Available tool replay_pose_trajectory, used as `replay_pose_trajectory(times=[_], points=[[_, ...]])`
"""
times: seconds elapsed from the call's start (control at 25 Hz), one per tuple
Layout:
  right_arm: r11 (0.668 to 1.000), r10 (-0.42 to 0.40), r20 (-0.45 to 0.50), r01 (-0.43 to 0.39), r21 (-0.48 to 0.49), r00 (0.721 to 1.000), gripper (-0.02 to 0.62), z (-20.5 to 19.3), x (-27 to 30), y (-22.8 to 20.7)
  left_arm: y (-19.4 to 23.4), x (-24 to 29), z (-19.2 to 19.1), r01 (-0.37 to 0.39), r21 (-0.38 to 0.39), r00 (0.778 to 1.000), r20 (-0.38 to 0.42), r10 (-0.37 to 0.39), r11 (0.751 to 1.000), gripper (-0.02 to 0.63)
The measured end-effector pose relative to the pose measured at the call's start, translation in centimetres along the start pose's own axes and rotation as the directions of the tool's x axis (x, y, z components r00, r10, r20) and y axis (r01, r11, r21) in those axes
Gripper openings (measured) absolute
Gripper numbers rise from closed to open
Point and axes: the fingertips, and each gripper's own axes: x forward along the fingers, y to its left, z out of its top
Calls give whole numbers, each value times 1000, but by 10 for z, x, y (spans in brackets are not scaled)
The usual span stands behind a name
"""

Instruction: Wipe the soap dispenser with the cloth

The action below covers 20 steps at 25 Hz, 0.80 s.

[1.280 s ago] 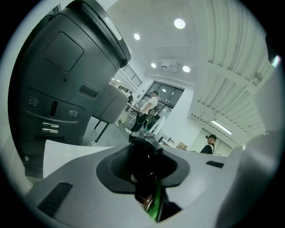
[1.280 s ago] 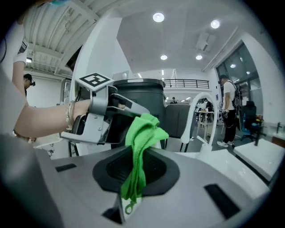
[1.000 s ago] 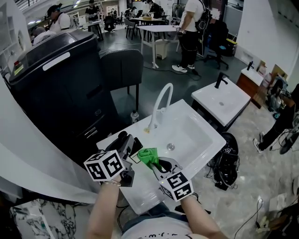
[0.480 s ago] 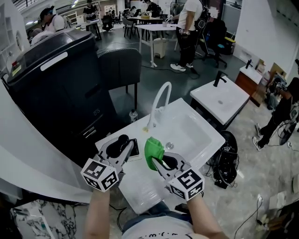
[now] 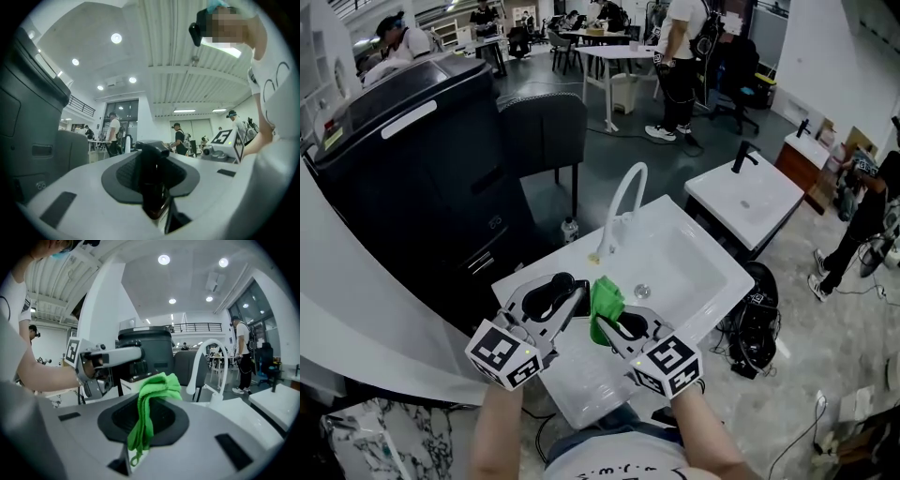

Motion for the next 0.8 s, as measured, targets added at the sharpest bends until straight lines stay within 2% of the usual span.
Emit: replay_pose_trajectory(times=[0.12,0.32,0.44,0.64,0.8], points=[[1000,-30,-54,30,4,998,49,-16,5,-10,-1,1,10,21,-18,999,45,-20,1000,106],[999,-44,-66,43,-6,997,49,-17,4,-15,-5,1,11,33,39,999,23,-34,999,106],[999,-43,14,43,28,999,49,2,-5,-20,-10,3,4,53,83,999,-12,-52,995,106],[982,41,206,-78,174,978,49,44,-17,-16,-17,4,-7,64,107,998,-36,-60,992,106],[976,42,214,-86,202,976,49,44,-10,-21,-28,2,-3,103,114,995,-12,-102,988,106]])
